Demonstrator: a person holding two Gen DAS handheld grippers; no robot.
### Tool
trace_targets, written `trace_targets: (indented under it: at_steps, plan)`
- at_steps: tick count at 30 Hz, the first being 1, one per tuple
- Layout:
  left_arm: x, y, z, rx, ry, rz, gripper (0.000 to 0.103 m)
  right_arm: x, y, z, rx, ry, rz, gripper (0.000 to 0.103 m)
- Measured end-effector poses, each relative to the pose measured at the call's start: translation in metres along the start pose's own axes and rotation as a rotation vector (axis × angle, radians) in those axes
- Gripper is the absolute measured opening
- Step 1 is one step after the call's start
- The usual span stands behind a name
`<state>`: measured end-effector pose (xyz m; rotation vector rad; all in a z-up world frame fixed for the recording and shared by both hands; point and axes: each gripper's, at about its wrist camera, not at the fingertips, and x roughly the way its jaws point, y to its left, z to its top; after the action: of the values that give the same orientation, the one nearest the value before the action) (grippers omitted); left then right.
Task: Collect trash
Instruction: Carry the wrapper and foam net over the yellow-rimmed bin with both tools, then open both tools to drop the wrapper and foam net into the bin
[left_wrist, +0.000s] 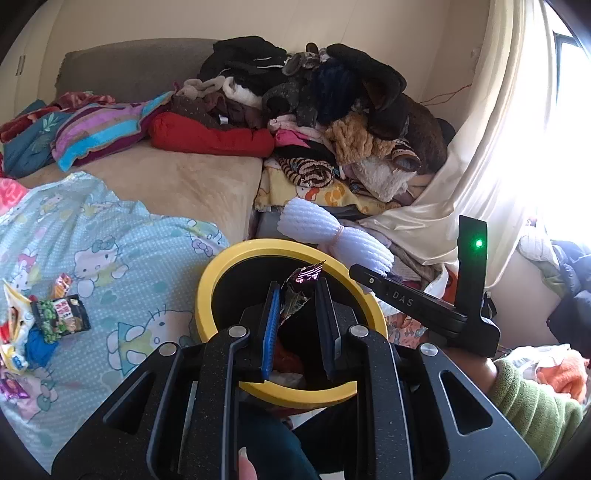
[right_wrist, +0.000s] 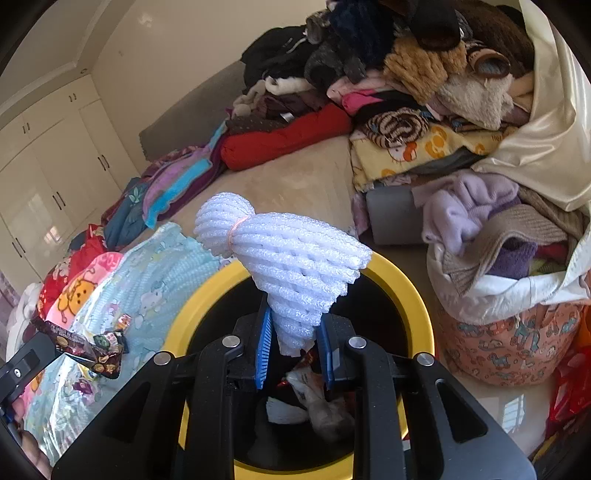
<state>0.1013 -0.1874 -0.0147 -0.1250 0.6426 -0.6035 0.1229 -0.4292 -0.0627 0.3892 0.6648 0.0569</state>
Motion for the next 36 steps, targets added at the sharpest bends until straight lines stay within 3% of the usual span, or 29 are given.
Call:
trace_targets:
  at_steps: [15,22,26,27,31,36]
  plan:
    - [0.048,0.000,-0.008,0.004,0.071,0.007,0.014,0.029,-0.017,-0.014,0.009,0.121,-0.019,0.022]
    - [0.069,0.005,-0.011,-0.003,0.086,0.027,0.015,0.033,-0.025,-0.016,0.053,0.121,0.009,0.031]
    - [0.074,0.007,-0.013,-0.016,0.089,0.033,0.036,0.030,-0.033,-0.012,0.096,0.096,0.010,0.048]
    - [0.074,0.009,-0.014,-0.027,0.090,0.034,0.047,0.029,-0.036,-0.011,0.108,0.088,0.013,0.049]
    - [0.072,0.016,-0.018,-0.069,0.085,0.050,0.071,0.026,-0.042,-0.009,0.135,0.065,0.010,0.055]
    - [0.064,0.024,-0.017,-0.101,0.067,0.064,0.093,0.024,-0.041,-0.008,0.134,0.045,0.004,0.062]
